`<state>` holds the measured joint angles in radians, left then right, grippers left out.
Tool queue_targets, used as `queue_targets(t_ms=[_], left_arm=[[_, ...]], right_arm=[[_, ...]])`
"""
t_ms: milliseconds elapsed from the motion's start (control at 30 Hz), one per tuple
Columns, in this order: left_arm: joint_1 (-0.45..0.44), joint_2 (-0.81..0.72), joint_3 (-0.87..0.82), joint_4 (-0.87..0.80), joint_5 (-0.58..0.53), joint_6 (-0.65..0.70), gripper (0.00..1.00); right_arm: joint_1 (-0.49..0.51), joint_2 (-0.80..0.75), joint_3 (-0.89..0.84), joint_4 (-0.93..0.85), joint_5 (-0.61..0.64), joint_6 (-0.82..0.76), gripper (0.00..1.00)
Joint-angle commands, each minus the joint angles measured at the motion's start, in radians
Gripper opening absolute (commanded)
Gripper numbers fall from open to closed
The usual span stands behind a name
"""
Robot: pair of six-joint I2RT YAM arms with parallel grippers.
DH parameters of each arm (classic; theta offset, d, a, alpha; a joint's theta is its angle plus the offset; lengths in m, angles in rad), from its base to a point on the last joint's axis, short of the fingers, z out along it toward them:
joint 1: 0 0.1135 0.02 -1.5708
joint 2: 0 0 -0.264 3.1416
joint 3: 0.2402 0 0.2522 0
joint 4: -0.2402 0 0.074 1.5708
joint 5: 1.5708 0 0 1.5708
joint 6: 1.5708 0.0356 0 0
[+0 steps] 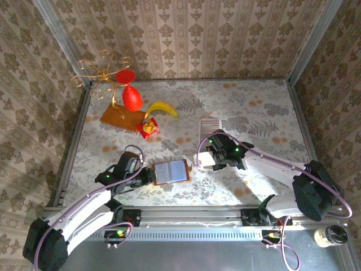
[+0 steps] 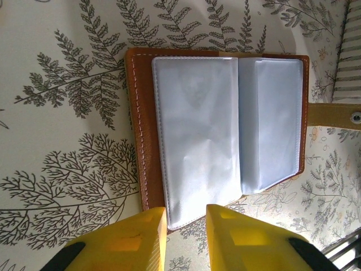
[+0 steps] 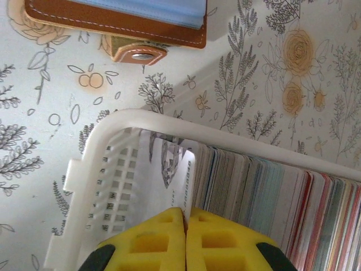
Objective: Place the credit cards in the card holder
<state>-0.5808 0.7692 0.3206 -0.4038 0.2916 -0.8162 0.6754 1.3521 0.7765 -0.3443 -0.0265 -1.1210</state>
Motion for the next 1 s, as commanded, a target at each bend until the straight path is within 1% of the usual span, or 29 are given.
queue_targets(t_ms=[0, 100, 200, 233, 267, 367, 500, 533, 667, 733, 833, 900, 967], left_arm=[[0.009, 0.000, -0.005, 0.015, 0.013, -0.006, 0.25], [0.009, 0.003, -0.002, 0.014, 0.013, -0.001, 0.25], [0.009, 0.014, 0.007, 0.014, 0.012, 0.005, 0.26], [0.009, 0.019, 0.010, 0.013, 0.012, 0.007, 0.27], [0.010, 0.024, 0.013, 0.008, 0.010, 0.009, 0.27], [0.010, 0.034, 0.021, 0.008, 0.006, 0.011, 0.31], [0.012, 0.044, 0.035, 0.002, -0.003, 0.020, 0.41], [0.012, 0.046, 0.043, -0.009, -0.010, 0.024, 0.43], [0.012, 0.063, 0.066, -0.035, -0.028, 0.045, 0.52], [0.012, 0.083, 0.069, -0.035, -0.025, 0.046, 0.54], [0.005, 0.118, 0.083, -0.035, -0.018, 0.059, 0.57], [-0.006, 0.147, 0.097, -0.034, -0.024, 0.075, 0.59], [-0.020, 0.180, 0.115, -0.035, -0.037, 0.080, 0.59]], right_arm=[[-0.007, -0.037, -0.005, 0.015, 0.031, 0.020, 0.05], [-0.007, -0.067, 0.016, -0.038, -0.014, 0.062, 0.03], [-0.005, -0.112, 0.033, -0.100, -0.071, 0.128, 0.03], [-0.005, -0.128, 0.037, -0.113, -0.085, 0.168, 0.03], [-0.004, -0.147, 0.047, -0.144, -0.112, 0.208, 0.00], [-0.002, -0.217, 0.061, -0.220, -0.191, 0.329, 0.00], [0.001, -0.319, 0.044, -0.197, -0.239, 0.558, 0.00], [0.001, -0.344, 0.040, -0.155, -0.250, 0.635, 0.00], [0.005, -0.390, 0.027, -0.010, -0.211, 1.124, 0.00], [0.005, -0.376, 0.026, 0.039, -0.207, 1.359, 0.00], [0.010, -0.315, 0.032, 0.087, -0.242, 1.691, 0.00], [0.022, -0.265, 0.020, 0.125, -0.228, 1.857, 0.00], [0.060, -0.208, -0.004, 0.201, -0.199, 1.966, 0.00]])
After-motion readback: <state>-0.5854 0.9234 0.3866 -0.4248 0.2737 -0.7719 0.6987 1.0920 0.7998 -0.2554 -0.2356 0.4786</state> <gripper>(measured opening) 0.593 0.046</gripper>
